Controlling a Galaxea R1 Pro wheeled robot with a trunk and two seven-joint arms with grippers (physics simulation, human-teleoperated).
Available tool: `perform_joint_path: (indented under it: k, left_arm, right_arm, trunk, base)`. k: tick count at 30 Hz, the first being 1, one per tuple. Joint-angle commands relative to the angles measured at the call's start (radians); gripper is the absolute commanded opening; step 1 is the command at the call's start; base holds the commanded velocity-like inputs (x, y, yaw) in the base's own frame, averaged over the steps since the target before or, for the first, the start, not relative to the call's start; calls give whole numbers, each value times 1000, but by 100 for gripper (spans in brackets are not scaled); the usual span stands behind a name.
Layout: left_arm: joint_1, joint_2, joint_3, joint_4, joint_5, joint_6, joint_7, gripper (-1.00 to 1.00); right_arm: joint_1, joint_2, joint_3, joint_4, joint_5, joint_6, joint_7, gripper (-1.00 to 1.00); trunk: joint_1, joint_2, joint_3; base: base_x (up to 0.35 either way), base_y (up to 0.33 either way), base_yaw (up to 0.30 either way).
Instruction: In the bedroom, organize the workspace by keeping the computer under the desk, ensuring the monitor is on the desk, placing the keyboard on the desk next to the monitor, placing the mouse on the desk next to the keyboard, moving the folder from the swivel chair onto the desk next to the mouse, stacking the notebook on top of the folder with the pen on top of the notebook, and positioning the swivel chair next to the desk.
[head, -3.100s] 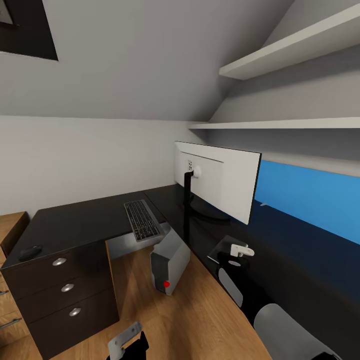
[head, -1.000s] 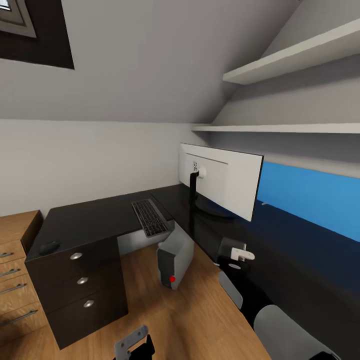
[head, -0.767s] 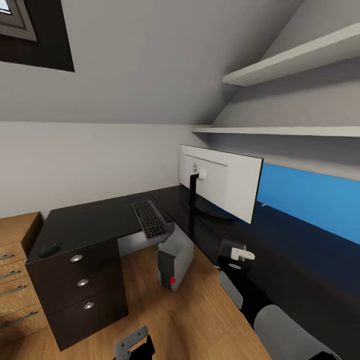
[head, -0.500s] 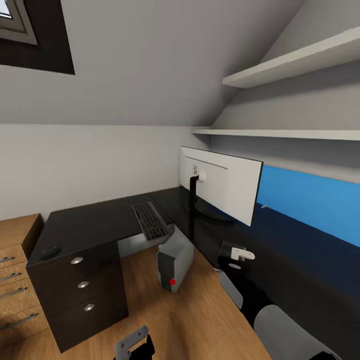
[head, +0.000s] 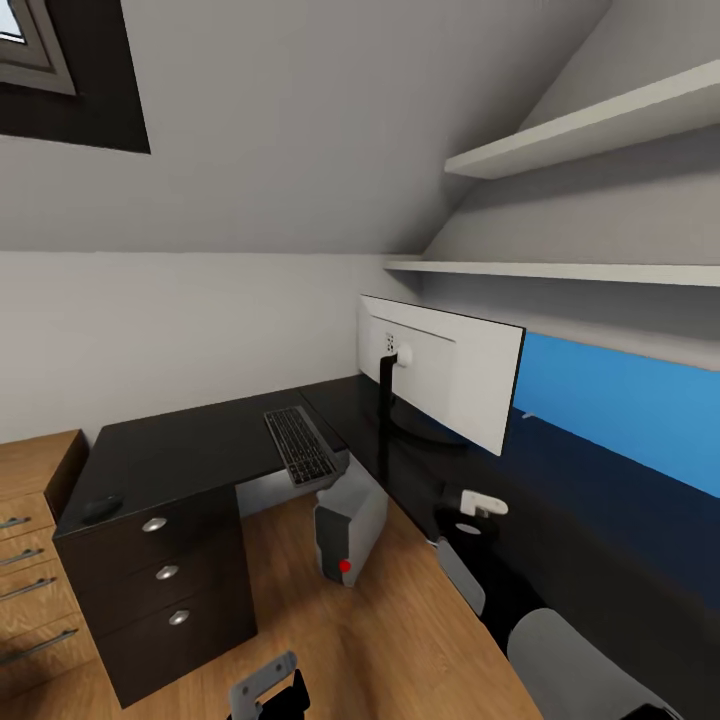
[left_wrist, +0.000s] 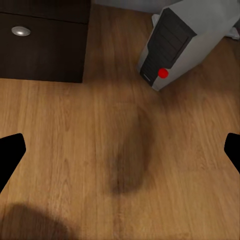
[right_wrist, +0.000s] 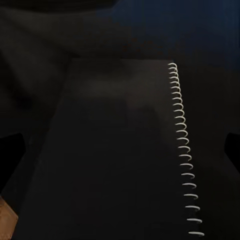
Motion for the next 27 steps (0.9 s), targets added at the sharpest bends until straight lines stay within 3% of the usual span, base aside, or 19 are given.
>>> perform_joint_path:
  k: [1, 7, 27]
  left_arm:
    - [0, 0, 0, -2, 1, 8, 5, 100]
    - [0, 0, 1, -2, 1, 8, 4, 100]
    - [0, 1, 1, 5, 1, 8, 4, 100]
  right_arm:
    - [-1, -1, 5, -6, -4, 6, -7, 100]
    - [-1, -1, 2, -48, -7, 7, -6, 100]
    - [-1, 9, 9, -57, -9, 6, -4, 100]
  trunk:
    - [0, -1, -1]
    - [0, -1, -1]
    - [0, -1, -1]
  base:
    - [0, 0, 0]
    - [0, 0, 0]
    - [0, 0, 0]
